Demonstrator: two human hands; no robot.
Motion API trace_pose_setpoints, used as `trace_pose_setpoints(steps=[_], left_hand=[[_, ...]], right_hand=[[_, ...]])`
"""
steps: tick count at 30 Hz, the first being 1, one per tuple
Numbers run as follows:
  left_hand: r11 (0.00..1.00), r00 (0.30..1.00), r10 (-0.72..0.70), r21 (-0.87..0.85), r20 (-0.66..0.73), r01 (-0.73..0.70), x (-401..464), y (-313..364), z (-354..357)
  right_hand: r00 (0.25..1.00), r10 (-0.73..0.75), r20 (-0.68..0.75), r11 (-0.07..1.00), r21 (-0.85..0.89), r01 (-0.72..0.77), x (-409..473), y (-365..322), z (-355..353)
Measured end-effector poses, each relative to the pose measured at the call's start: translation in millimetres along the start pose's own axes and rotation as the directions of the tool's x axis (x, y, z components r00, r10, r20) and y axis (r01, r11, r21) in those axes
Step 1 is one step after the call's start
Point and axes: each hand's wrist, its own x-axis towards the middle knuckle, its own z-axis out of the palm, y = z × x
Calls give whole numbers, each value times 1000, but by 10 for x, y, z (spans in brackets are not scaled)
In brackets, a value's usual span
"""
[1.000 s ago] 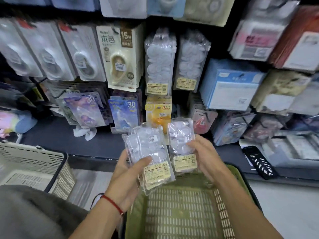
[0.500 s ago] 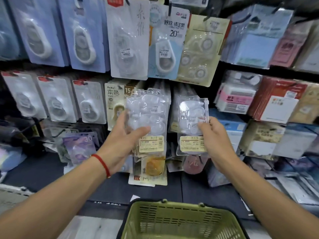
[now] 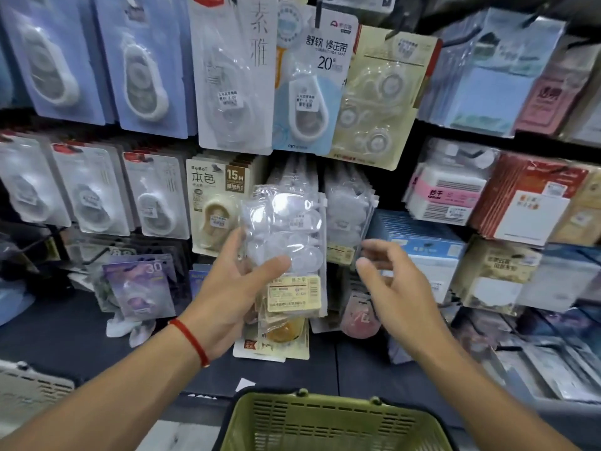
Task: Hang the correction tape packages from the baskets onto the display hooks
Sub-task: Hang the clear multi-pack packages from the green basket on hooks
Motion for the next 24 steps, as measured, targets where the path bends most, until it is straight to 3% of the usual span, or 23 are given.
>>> trace_pose_setpoints(steps=[3,14,18,24], left_hand=[[1000,998,1,12,57,-2,-3,-102,170],[999,999,47,15,4,-47,173,-171,343],[961,979,185,226,-85,-162,181,-129,279],[927,961,255,310,-107,-211,180,-105,196]], right_hand=[[988,60,139,987,142,-80,-79,-47,135],[989,145,-36,924,362,-122,-50,-59,112],[980,191,-64,914,376,-154,-49,-63,47],[973,217,-83,902,398,-167,-30,-54,27]])
